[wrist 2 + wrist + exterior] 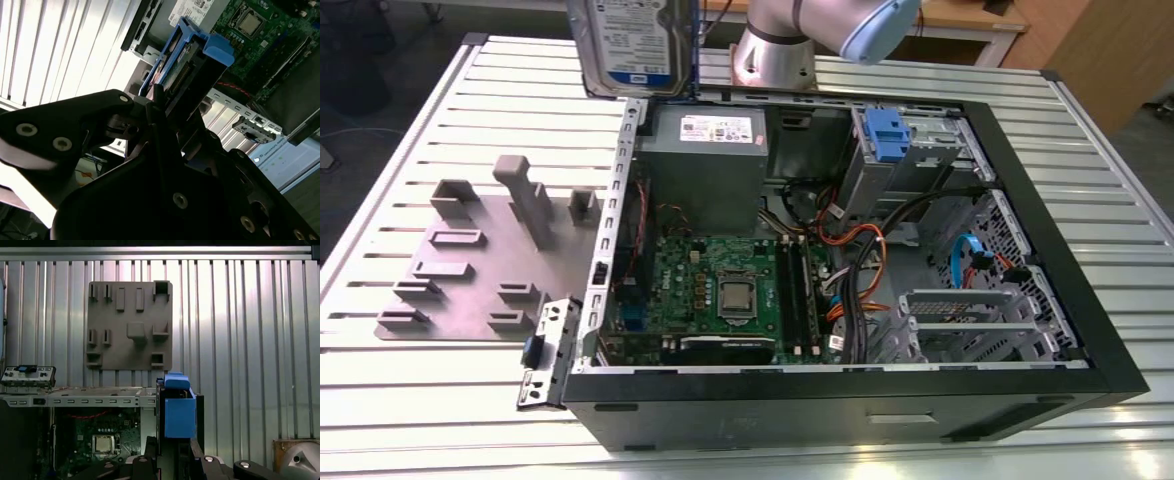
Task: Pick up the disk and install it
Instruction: 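Pick up the disk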
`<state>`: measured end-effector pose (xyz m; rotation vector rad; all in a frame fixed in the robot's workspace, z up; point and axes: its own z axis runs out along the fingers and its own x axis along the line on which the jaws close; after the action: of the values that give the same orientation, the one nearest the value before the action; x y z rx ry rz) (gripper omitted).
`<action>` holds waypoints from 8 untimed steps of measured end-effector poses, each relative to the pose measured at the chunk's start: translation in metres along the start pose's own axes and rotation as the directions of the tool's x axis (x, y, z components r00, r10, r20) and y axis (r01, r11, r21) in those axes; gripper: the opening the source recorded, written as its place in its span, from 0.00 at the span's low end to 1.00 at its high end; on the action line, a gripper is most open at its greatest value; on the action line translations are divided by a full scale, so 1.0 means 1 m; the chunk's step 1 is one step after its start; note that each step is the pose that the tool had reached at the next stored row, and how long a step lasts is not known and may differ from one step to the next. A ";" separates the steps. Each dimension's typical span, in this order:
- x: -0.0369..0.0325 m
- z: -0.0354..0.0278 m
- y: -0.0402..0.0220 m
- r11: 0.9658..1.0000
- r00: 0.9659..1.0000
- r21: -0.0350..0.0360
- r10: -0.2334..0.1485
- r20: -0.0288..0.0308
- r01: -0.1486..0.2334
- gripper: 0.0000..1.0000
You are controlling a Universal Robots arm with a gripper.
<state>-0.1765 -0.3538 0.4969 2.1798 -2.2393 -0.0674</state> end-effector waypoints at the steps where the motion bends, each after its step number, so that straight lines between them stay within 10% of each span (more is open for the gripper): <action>1: -0.0001 -0.0002 -0.0049 1.000 1.000 0.000 0.000 0.000 0.000 0.35; 8: -0.0010 -0.0015 -0.0366 1.000 1.000 -0.001 0.000 0.000 0.000 0.35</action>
<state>-0.1399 -0.3537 0.4968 2.1794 -2.2390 -0.0681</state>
